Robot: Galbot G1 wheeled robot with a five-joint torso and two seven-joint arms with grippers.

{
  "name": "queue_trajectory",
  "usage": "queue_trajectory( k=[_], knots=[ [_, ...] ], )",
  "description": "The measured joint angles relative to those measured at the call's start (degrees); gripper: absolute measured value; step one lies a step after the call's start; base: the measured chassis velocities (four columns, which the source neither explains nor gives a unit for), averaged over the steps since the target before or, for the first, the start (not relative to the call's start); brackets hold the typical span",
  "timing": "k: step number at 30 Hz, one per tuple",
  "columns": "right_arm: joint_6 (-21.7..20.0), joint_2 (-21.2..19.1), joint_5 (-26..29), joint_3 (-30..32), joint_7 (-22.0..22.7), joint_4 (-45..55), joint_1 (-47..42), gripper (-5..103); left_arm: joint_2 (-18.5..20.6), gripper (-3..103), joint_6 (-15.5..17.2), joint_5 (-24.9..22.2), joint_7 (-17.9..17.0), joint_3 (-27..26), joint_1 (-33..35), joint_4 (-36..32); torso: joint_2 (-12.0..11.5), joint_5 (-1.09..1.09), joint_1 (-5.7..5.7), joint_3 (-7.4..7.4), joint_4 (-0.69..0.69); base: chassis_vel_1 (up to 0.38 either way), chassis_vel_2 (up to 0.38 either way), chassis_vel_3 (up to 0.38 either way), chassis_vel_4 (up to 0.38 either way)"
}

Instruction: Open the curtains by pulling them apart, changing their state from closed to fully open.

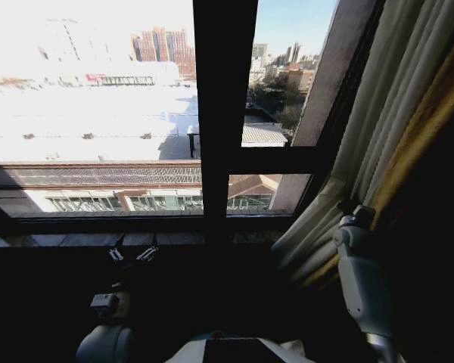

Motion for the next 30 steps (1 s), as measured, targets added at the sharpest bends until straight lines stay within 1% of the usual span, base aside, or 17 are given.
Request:
queue_trajectory(
  k=[1, 4, 5, 7, 9, 12, 13, 15, 17, 18, 20, 21, 23, 25, 27, 28, 30],
  knots=[
    [-0.31, 0.24, -0.02, -1.01, -0.72, 2.06, -2.09, 8, -0.02, 100, -0.01, 0.0, -0.02, 0.01, -0.01, -0.01, -0.01, 0.1, 0.0, 0.02, -0.04, 0.0, 0.0, 0.0, 0.0],
    [-0.84, 0.62, -0.12, -2.79, -2.93, 5.91, -5.57, 8, -0.09, 100, 0.0, 0.0, -0.01, 0.06, -0.1, -0.06, 0.0, 0.04, 0.01, 0.02, -0.03, 0.0, 0.0, 0.0, 0.0],
    [-0.94, 0.75, -0.22, -3.16, -3.38, 6.69, -6.31, 18, -0.1, 100, 0.0, 0.01, -0.01, 0.07, -0.12, -0.06, -0.01, 0.05, 0.01, 0.01, -0.03, 0.0, 0.0, 0.0, 0.0],
    [-1.11, 1.9, -1.25, -5.67, -5.05, 11.38, -10.71, 29, -0.16, 100, 0.03, 0.07, -0.03, 0.05, -0.19, 0.0, -0.01, 0.05, 0.01, 0.02, -0.02, 0.0, 0.0, 0.0, 0.0],
    [-1.13, 2.33, -1.56, -6.56, -5.27, 13.04, -11.97, 29, -0.19, 100, 0.05, 0.11, -0.02, 0.06, -0.21, 0.08, -0.01, 0.03, 0.0, 0.01, -0.02, 0.0, 0.0, 0.0, 0.0],
    [-1.28, 3.16, -1.89, -9.03, -5.37, 18.49, -14.9, 45, -0.29, 100, 0.09, 0.16, -0.03, 0.03, -0.23, 0.29, 0.0, 0.0, 0.0, 0.01, 0.0, 0.0, 0.0, 0.0, 0.0],
    [-1.28, 3.16, -1.89, -9.03, -5.37, 18.49, -14.9, 45, -0.29, 100, 0.09, 0.16, -0.03, 0.03, -0.23, 0.29, 0.0, 0.0, 0.0, 0.01, 0.0, 0.0, 0.0, 0.0, 0.0],
    [-1.57, 3.39, -1.89, -10.05, -5.35, 22.0, -16.63, 56, -0.35, 100, 0.1, 0.16, -0.04, -0.01, -0.23, 0.39, 0.0, 0.0, 0.0, 0.01, 0.0, 0.0, 0.0, 0.0, 0.0],
    [-1.7, 3.54, -1.9, -10.67, -5.32, 24.87, -17.99, 62, -0.37, 100, 0.1, 0.16, -0.04, -0.05, -0.25, 0.46, 0.0, 0.0, 0.0, 0.01, 0.0, 0.0, 0.0, 0.0, 0.0],
    [-1.73, 3.62, -1.9, -10.94, -5.31, 26.37, -18.73, 62, -0.37, 100, 0.11, 0.16, -0.04, -0.07, -0.26, 0.5, 0.0, 0.01, 0.01, 0.01, 0.0, 0.0, 0.0, 0.0, 0.0],
    [-1.79, 3.99, -2.24, -11.75, -5.11, 31.12, -21.25, 73, -0.34, 100, 0.17, 0.16, -0.04, -0.03, -0.41, 0.65, 0.0, 0.0, 0.0, 0.01, 0.01, 0.0, 0.0, 0.0, 0.0],
    [-1.79, 3.99, -2.24, -11.75, -5.11, 31.12, -21.25, 73, -0.34, 100, 0.17, 0.16, -0.04, -0.03, -0.41, 0.65, 0.0, 0.0, 0.0, 0.01, 0.01, 0.0, 0.0, 0.0, 0.0],
    [-1.79, 4.36, -3.73, -12.18, -5.48, 33.73, -23.25, 83, -0.32, 100, 0.23, 0.16, -0.04, 0.16, -0.53, 0.79, 0.0, 0.0, 0.0, 0.0, 0.0, 0.0, 0.0, 0.0, 0.0],
    [-1.29, 4.92, -7.45, -12.43, -6.68, 35.15, -25.07, 94, -0.31, 100, 0.3, 0.19, -0.04, 0.41, -0.6, 0.83, 0.0, -0.01, 0.0, 0.0, -0.01, 0.0, 0.0, 0.0, 0.0],
    [-0.67, 5.11, -9.04, -12.51, -6.98, 35.19, -25.45, 94, -0.28, 100, 0.32, 0.21, -0.04, 0.5, -0.61, 0.83, 0.0, 0.0, 0.0, 0.0, -0.02, 0.0, 0.0, 0.0, 0.0],
    [0.34, 5.42, -11.16, -12.63, -7.18, 35.08, -25.77, 97, -0.24, 100, 0.33, 0.24, -0.04, 0.53, -0.63, 0.83, 0.0, 0.0, 0.0, 0.0, -0.01, 0.0, 0.0, 0.0, 0.0],
    [0.82, 5.65, -11.97, -12.73, -7.18, 34.83, -25.83, 99, -0.19, 100, 0.34, 0.24, -0.03, 0.53, -0.65, 0.83, 0.0, 0.01, 0.0, 0.0, 0.0, 0.0, 0.0, 0.0, 0.0]
  ],
)
